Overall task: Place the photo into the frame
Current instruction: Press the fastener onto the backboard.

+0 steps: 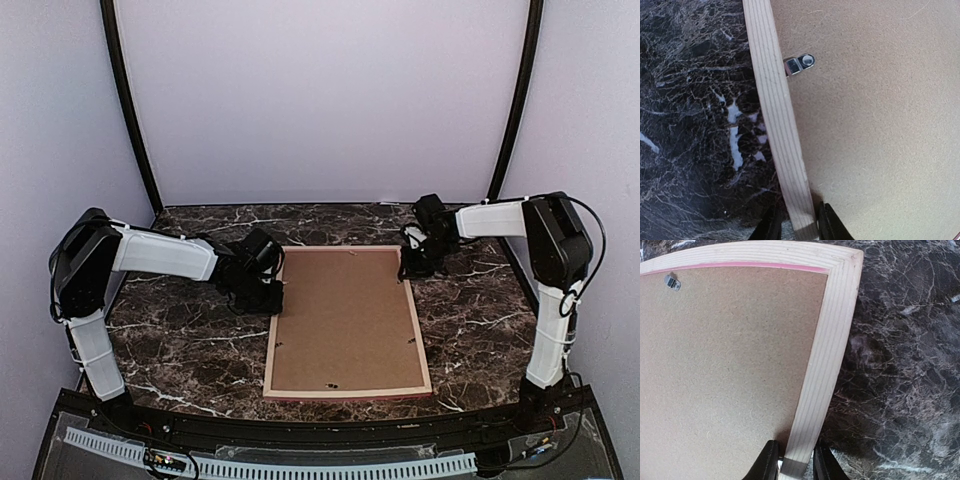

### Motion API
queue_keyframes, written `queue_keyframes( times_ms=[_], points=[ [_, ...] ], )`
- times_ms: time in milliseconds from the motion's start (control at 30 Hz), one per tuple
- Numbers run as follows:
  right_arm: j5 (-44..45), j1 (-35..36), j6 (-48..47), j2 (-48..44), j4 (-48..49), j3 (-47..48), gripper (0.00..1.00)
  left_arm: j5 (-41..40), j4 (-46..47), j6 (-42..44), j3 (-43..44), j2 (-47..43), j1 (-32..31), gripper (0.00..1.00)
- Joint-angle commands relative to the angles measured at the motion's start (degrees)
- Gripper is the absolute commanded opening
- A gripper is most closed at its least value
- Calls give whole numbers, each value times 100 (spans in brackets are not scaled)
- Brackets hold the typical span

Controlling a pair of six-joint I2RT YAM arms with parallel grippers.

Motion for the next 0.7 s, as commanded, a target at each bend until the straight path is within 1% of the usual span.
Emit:
queue_keyframes(
  times_ms=[0, 67, 133, 200, 367, 467, 667],
  points=[
    [-284, 16, -486, 229, -596, 63, 23, -20, -299, -42, -152, -107, -21, 29],
    [-359, -3, -557, 229, -643, 80, 21, -20, -302, -59, -157, -122, -27, 29],
    [-374, -31, -584, 229, -677, 122, 21, -25, -301, -76, -172, -140, -33, 29],
    [-380, -54, -557, 220, -697, 178, 25, -26, -288, -88, -191, -160, -28, 29],
    [-428, -68, -371, 56, -687, 253, 42, -26, -265, -138, -206, -190, -43, 29],
    [-446, -75, -232, -148, -640, 169, 45, -27, -236, -151, -205, -191, -51, 30],
    [-574, -39, 74, -696, -387, -471, 53, 29, -162, -170, -204, -220, -52, 31]
  ],
)
